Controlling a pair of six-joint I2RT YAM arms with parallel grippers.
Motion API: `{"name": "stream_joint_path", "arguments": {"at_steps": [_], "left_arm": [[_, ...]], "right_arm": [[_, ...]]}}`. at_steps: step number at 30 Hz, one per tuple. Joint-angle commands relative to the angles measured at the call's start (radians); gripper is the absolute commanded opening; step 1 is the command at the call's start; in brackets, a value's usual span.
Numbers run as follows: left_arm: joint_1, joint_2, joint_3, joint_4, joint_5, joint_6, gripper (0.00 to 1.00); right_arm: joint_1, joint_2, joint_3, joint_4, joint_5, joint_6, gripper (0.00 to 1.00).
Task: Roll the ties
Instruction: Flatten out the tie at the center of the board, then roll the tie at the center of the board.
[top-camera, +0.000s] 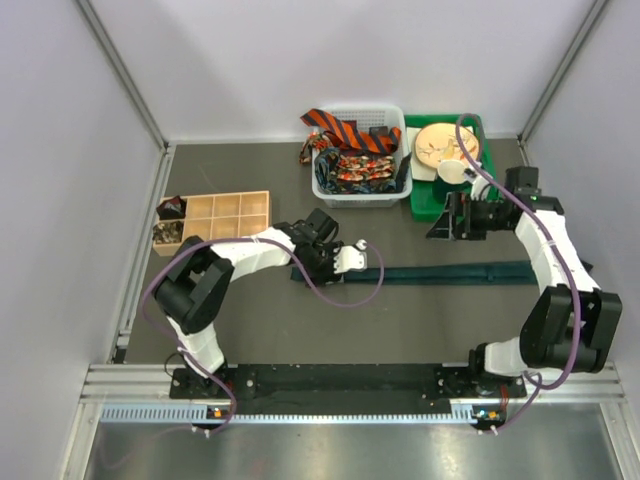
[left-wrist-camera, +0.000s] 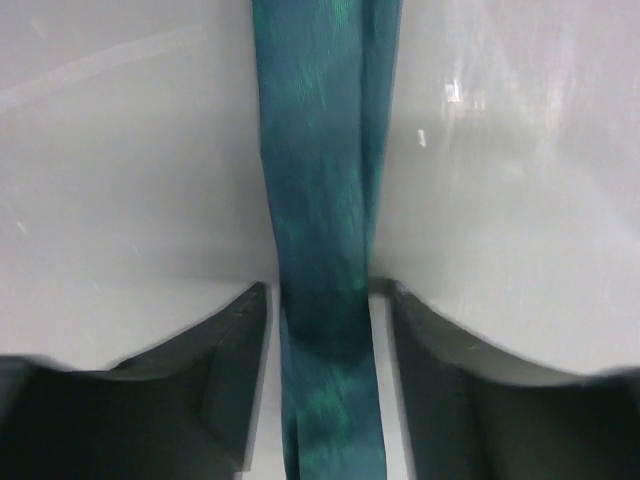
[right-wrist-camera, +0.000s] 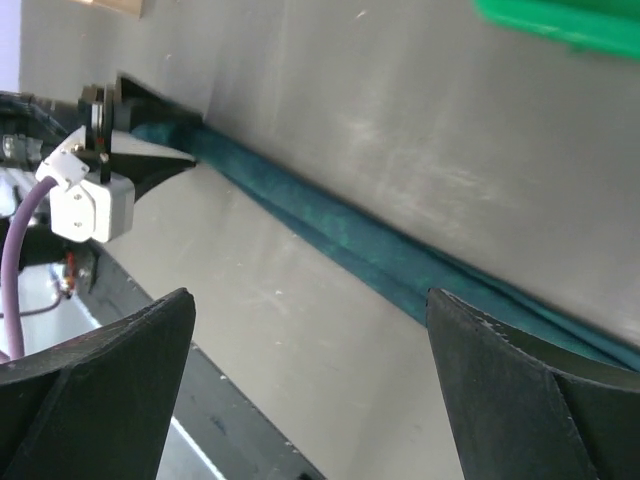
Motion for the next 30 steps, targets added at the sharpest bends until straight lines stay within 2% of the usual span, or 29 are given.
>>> {"name": "stream_joint_path", "arguments": {"at_steps": [1, 4, 6, 8, 10, 13, 15, 16, 18, 19, 20, 23, 25, 30], "left_arm": [[0.039, -0.078, -0.031, -0.079, 0.058, 0.021, 0.74], [0.076, -0.167, -0.004, -0.076, 0.145, -0.012, 0.88], [0.102, -0.235, 0.013, -0.075, 0.19, -0.046, 0.92], [0.142, -0.308, 0.027, -0.079, 0.214, -0.086, 0.96], [0.174, -0.383, 0.039, -0.063, 0.231, -0.153, 0.99], [0.239, -0.477, 0.053, 0.09, 0.188, -0.337, 0.99], [0.242, -0.502, 0.035, 0.117, 0.175, -0.37, 0.99], [0.242, -0.508, 0.023, 0.161, 0.109, -0.418, 0.99], [0.242, -0.482, 0.019, 0.101, 0.095, -0.349, 0.99], [0.246, -0.443, 0.033, 0.044, 0.133, -0.231, 0.99], [0.272, -0.425, 0.056, -0.083, 0.145, -0.188, 0.99], [0.328, -0.407, 0.005, -0.16, 0.223, -0.024, 0.96], [0.334, -0.417, -0.069, -0.167, 0.236, 0.091, 0.94], [0.334, -0.384, -0.168, -0.118, 0.273, 0.24, 0.93]], "right_arm": [[0.079, -0.004, -0.027, 0.135, -0.013, 0.103, 0.94], [0.144, 0.003, -0.024, 0.176, 0.007, 0.146, 0.92], [0.222, 0.012, 0.007, 0.18, 0.047, 0.191, 0.89], [0.286, 0.028, 0.054, 0.131, 0.194, 0.194, 0.88], [0.381, 0.054, 0.146, 0.097, 0.264, 0.186, 0.89], [0.44, 0.063, 0.203, 0.11, 0.228, 0.191, 0.98], [0.442, 0.092, 0.203, 0.152, 0.109, 0.242, 0.99], [0.442, 0.139, 0.194, 0.175, 0.069, 0.269, 0.99], [0.446, 0.193, 0.151, 0.275, -0.012, 0.373, 0.95], [0.458, 0.228, 0.137, 0.304, -0.036, 0.39, 0.91], [0.472, 0.246, 0.134, 0.317, -0.04, 0.395, 0.87], [0.506, 0.296, 0.089, 0.42, -0.086, 0.485, 0.83], [0.535, 0.324, 0.059, 0.519, -0.113, 0.546, 0.79], [0.613, 0.379, 0.038, 0.549, -0.067, 0.548, 0.68]]}}
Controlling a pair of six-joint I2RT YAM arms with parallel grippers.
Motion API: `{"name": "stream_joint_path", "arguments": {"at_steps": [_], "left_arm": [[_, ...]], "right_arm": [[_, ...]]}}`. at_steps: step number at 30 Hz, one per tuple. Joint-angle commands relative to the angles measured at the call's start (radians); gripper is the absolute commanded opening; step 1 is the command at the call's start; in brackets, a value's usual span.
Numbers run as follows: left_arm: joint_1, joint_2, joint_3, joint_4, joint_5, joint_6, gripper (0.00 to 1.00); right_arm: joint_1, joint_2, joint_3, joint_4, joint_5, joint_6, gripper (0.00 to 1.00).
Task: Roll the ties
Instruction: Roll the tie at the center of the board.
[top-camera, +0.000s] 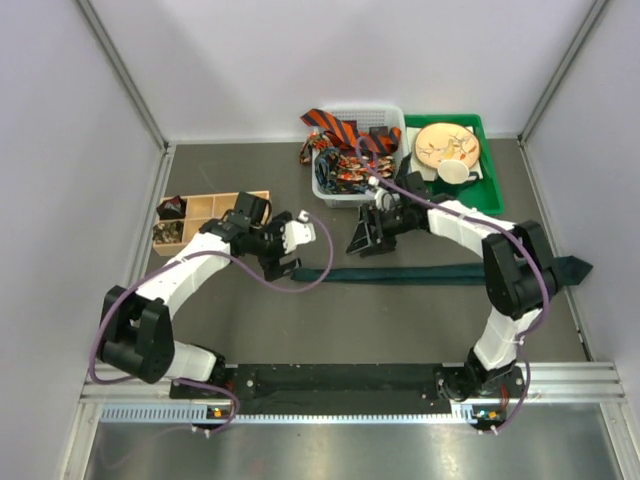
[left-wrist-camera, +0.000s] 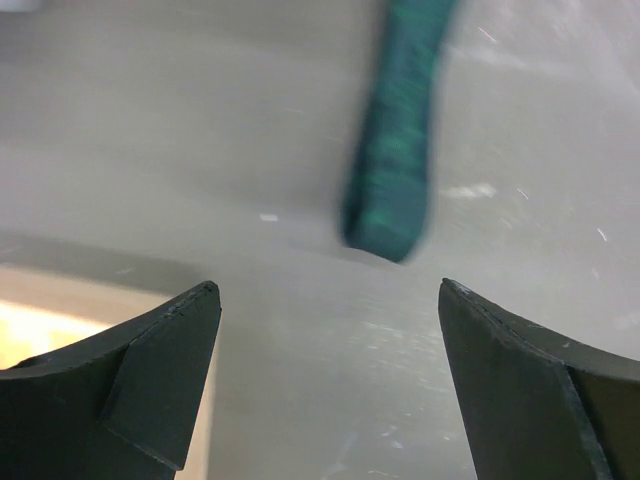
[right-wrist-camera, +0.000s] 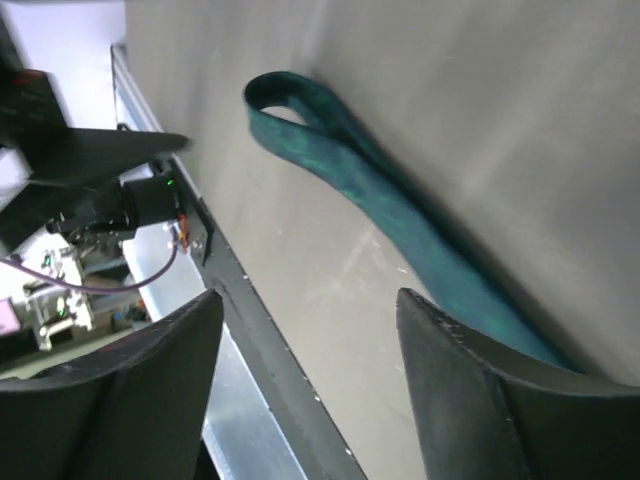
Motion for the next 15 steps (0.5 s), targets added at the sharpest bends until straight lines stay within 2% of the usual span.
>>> {"name": "stream_joint_path", "arguments": {"at_steps": [1, 3, 6, 7, 8, 10, 15], "left_arm": [[-0.003, 0.033, -0.051, -0.014, 0.088, 0.203, 0.91], [-0.005, 0.071, -0.054, -0.019, 0.122, 0.232, 0.9], [-0.006, 0.113, -0.066, 0.02, 0.157, 0.219, 0.91], [-0.006, 0.122, -0.069, 0.029, 0.162, 0.219, 0.9], [-0.005, 0.136, -0.074, 0.043, 0.163, 0.219, 0.89], [-0.006, 0.145, -0.086, 0.08, 0.163, 0.217, 0.86], [-0.009, 0.167, -0.105, 0.1, 0.17, 0.249, 0.78]], "right_arm": [[0.086, 0.007, -0.017, 0.148, -0.014, 0.056, 0.61], [0.102, 0.024, -0.029, 0.156, -0.007, 0.067, 0.52], [0.12, 0.041, -0.061, 0.185, 0.018, 0.082, 0.36], [0.122, 0.045, -0.066, 0.188, 0.024, 0.081, 0.27], [0.123, 0.062, -0.068, 0.19, 0.03, 0.079, 0.23], [0.123, 0.076, -0.063, 0.19, 0.036, 0.073, 0.19], [0.123, 0.122, -0.06, 0.204, 0.061, 0.07, 0.18]]}}
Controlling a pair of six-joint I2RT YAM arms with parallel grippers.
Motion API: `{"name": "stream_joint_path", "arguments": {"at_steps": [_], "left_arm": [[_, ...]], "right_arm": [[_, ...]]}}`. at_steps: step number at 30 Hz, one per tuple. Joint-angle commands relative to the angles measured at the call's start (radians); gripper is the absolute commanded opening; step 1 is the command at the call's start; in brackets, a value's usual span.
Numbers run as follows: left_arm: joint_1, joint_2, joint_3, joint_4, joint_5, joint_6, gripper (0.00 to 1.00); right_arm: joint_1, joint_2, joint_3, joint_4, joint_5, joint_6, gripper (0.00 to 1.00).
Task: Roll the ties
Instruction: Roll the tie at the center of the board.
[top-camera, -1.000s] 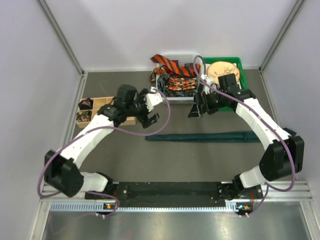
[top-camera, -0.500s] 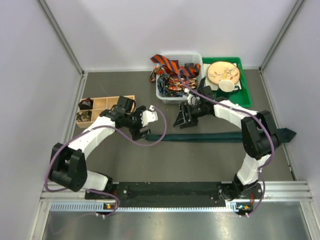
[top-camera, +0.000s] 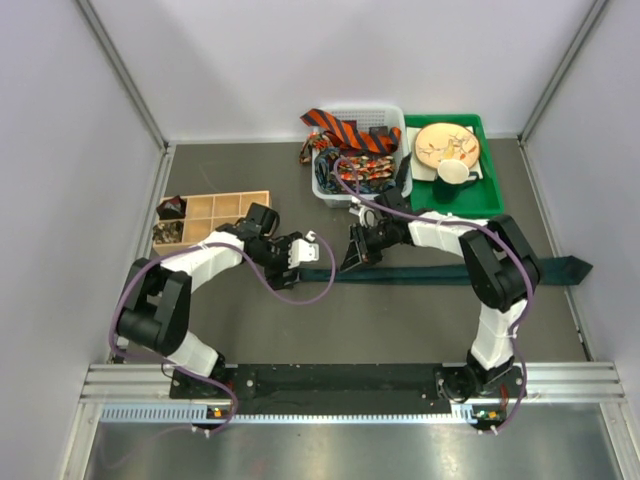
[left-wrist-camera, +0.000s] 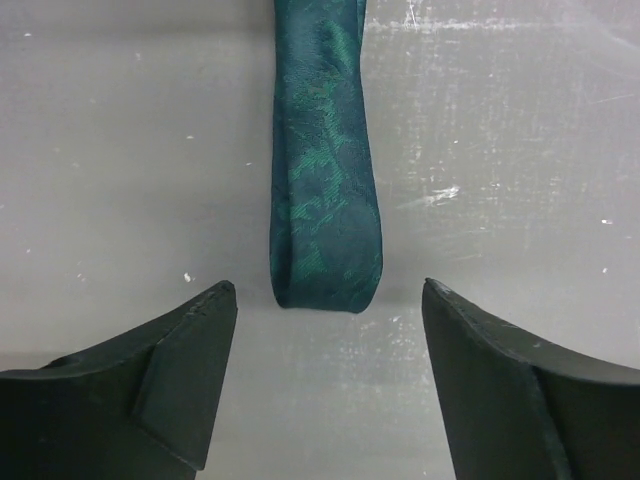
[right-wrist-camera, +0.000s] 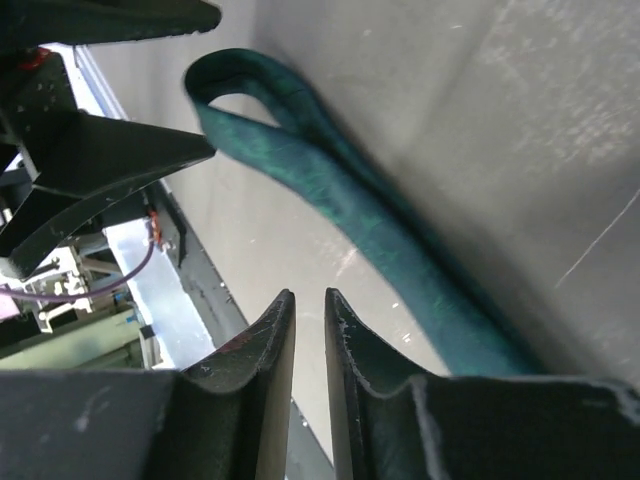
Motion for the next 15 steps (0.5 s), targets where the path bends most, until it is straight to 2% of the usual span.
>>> {"name": "stream_joint_path", "arguments": {"at_steps": [1, 6, 12, 15], "left_arm": [[-0.008, 0.013, -0.017, 0.061, 0.046, 0.048, 0.77], [-0.016, 0.022, -0.026, 0.083, 0.029, 0.032, 0.65], [-0.025, 0.025, -0.029, 0.096, 0.022, 0.011, 0.57], [-0.032, 0.015, -0.02, 0.075, 0.028, 0.005, 0.49]], "right_arm": [[0.007, 0.031, -0.001, 0.061, 0.03, -0.005, 0.18], [0.011, 0.069, -0.008, 0.07, 0.056, -0.001, 0.18], [0.015, 0.084, -0.025, 0.051, 0.119, -0.027, 0.18], [0.015, 0.092, -0.032, 0.045, 0.132, -0.034, 0.18]]}}
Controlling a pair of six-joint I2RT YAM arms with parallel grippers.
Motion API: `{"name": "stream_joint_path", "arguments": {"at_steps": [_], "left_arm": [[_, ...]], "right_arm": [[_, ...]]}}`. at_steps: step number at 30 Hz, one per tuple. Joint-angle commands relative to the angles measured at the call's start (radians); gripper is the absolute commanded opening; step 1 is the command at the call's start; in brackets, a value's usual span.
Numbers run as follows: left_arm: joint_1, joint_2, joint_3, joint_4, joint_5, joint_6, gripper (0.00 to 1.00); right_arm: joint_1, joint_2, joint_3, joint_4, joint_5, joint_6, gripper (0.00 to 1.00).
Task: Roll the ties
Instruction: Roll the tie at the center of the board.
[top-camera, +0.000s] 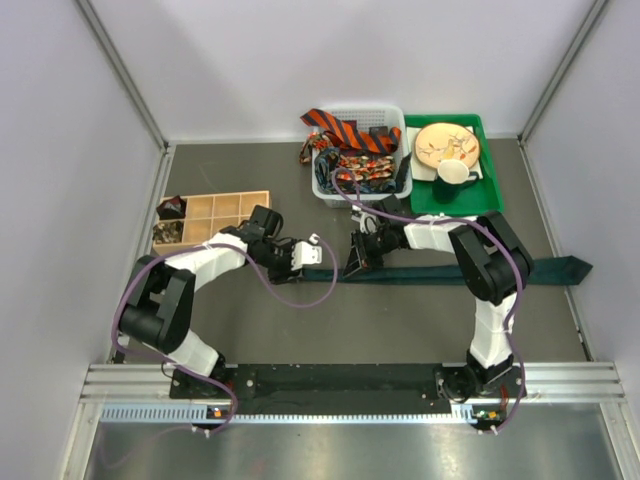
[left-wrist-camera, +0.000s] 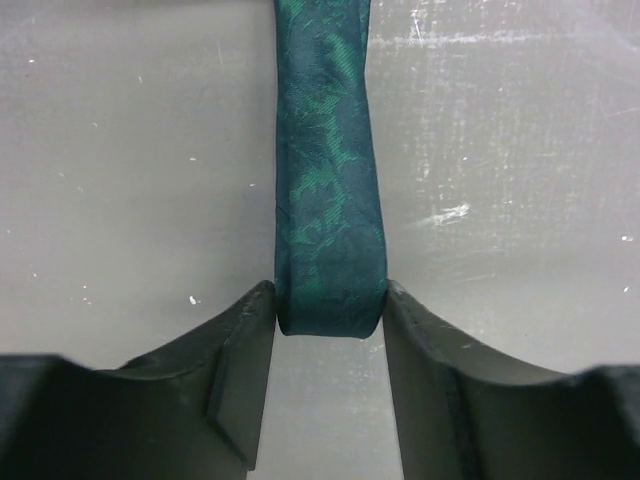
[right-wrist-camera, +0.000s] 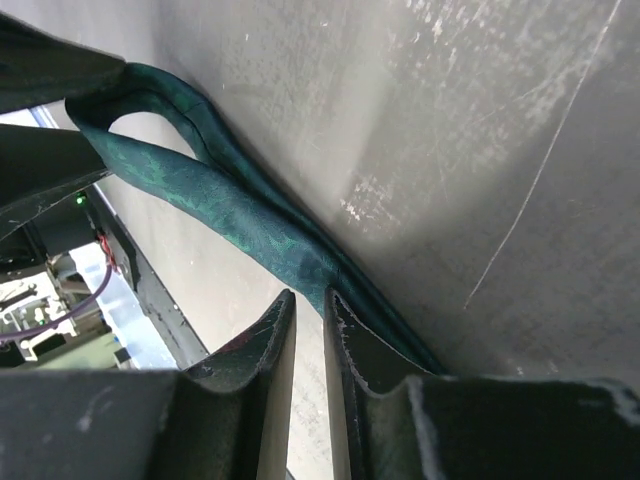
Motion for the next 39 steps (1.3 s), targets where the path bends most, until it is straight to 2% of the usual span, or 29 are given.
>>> {"name": "stream_joint_path", "arguments": {"at_steps": [1, 5, 12, 22, 28, 34, 37, 39], "left_arm": [[-0.013, -0.016, 0.005, -0.002, 0.033, -0.007, 0.45], [-0.043, -0.046, 0.046, -0.035, 0.067, -0.045, 0.4], [-0.122, -0.069, 0.105, -0.005, 0.073, -0.164, 0.38], [-0.221, 0.025, 0.139, 0.182, 0.032, -0.32, 0.38], [-0.23, 0.082, 0.142, 0.27, 0.021, -0.38, 0.37], [-0.231, 0.109, 0.134, 0.276, 0.024, -0.34, 0.36], [-0.231, 0.115, 0.136, 0.273, 0.038, -0.338, 0.35], [-0.231, 0.114, 0.134, 0.271, 0.047, -0.331, 0.35]], "right_arm": [[0.014, 0.014, -0.015, 0.006, 0.047, -0.031, 0.17], [0.014, 0.014, -0.01, -0.005, 0.059, -0.031, 0.18], [0.023, 0.027, -0.001, -0.017, 0.07, -0.037, 0.18], [0.037, -0.015, 0.008, -0.014, 0.03, -0.033, 0.2], [0.032, -0.067, -0.001, -0.014, -0.025, -0.013, 0.22], [-0.023, -0.159, -0.056, -0.011, -0.106, -0.019, 0.36], [-0.044, -0.202, -0.116, 0.069, -0.152, 0.004, 0.47], [-0.047, -0.214, -0.145, 0.139, -0.18, 0.023, 0.51]]}}
